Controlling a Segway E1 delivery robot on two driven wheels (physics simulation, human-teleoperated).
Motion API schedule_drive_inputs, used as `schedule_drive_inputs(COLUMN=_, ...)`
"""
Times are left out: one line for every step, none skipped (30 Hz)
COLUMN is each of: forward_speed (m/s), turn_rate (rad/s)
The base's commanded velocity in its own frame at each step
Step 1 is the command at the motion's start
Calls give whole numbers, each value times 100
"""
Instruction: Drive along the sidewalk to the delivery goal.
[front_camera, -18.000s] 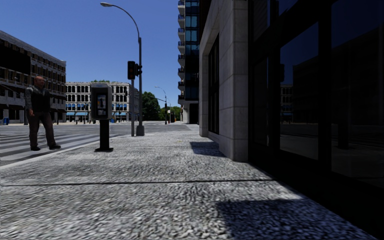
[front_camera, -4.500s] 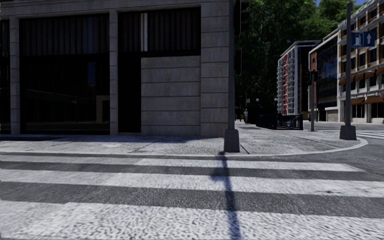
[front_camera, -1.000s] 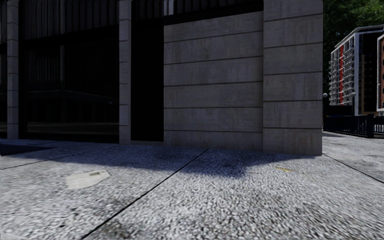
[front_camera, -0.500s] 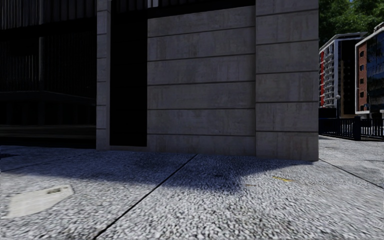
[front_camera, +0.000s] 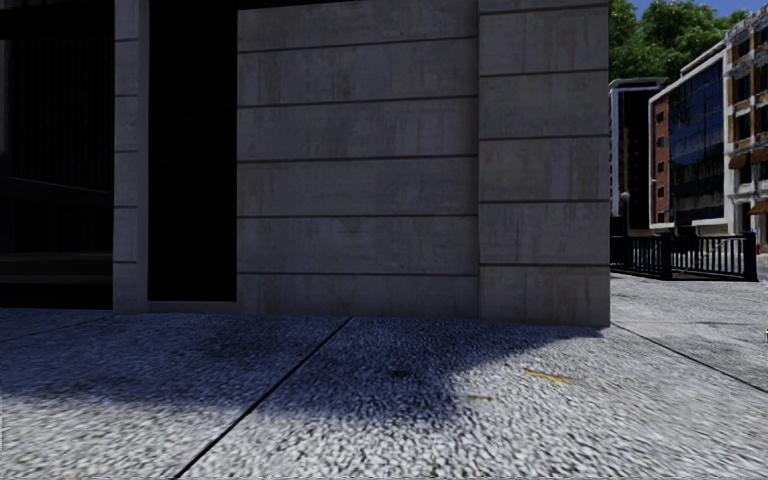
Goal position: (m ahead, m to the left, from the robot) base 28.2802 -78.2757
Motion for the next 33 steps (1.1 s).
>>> schedule_drive_inputs(forward_speed=96, turn_rate=-44)
schedule_drive_inputs(forward_speed=96, turn_rate=-44)
schedule_drive_inputs(forward_speed=96, turn_rate=-44)
schedule_drive_inputs(forward_speed=96, turn_rate=-44)
schedule_drive_inputs(forward_speed=96, turn_rate=-44)
schedule_drive_inputs(forward_speed=96, turn_rate=-44)
schedule_drive_inputs(forward_speed=96, turn_rate=-45)
schedule_drive_inputs(forward_speed=96, turn_rate=-45)
schedule_drive_inputs(forward_speed=96, turn_rate=-45)
schedule_drive_inputs(forward_speed=96, turn_rate=-45)
schedule_drive_inputs(forward_speed=96, turn_rate=-45)
schedule_drive_inputs(forward_speed=96, turn_rate=-46)
schedule_drive_inputs(forward_speed=96, turn_rate=-46)
schedule_drive_inputs(forward_speed=96, turn_rate=-46)
schedule_drive_inputs(forward_speed=96, turn_rate=-46)
schedule_drive_inputs(forward_speed=96, turn_rate=-48)
schedule_drive_inputs(forward_speed=96, turn_rate=-52)
schedule_drive_inputs(forward_speed=96, turn_rate=-52)
schedule_drive_inputs(forward_speed=96, turn_rate=-52)
schedule_drive_inputs(forward_speed=96, turn_rate=-52)
schedule_drive_inputs(forward_speed=96, turn_rate=-52)
schedule_drive_inputs(forward_speed=96, turn_rate=-52)
schedule_drive_inputs(forward_speed=96, turn_rate=-52)
schedule_drive_inputs(forward_speed=96, turn_rate=-52)
schedule_drive_inputs(forward_speed=96, turn_rate=-52)
schedule_drive_inputs(forward_speed=96, turn_rate=-52)
schedule_drive_inputs(forward_speed=96, turn_rate=-52)
schedule_drive_inputs(forward_speed=96, turn_rate=-52)
schedule_drive_inputs(forward_speed=96, turn_rate=-52)
schedule_drive_inputs(forward_speed=96, turn_rate=-52)
schedule_drive_inputs(forward_speed=96, turn_rate=-52)
schedule_drive_inputs(forward_speed=96, turn_rate=-52)
schedule_drive_inputs(forward_speed=96, turn_rate=-52)
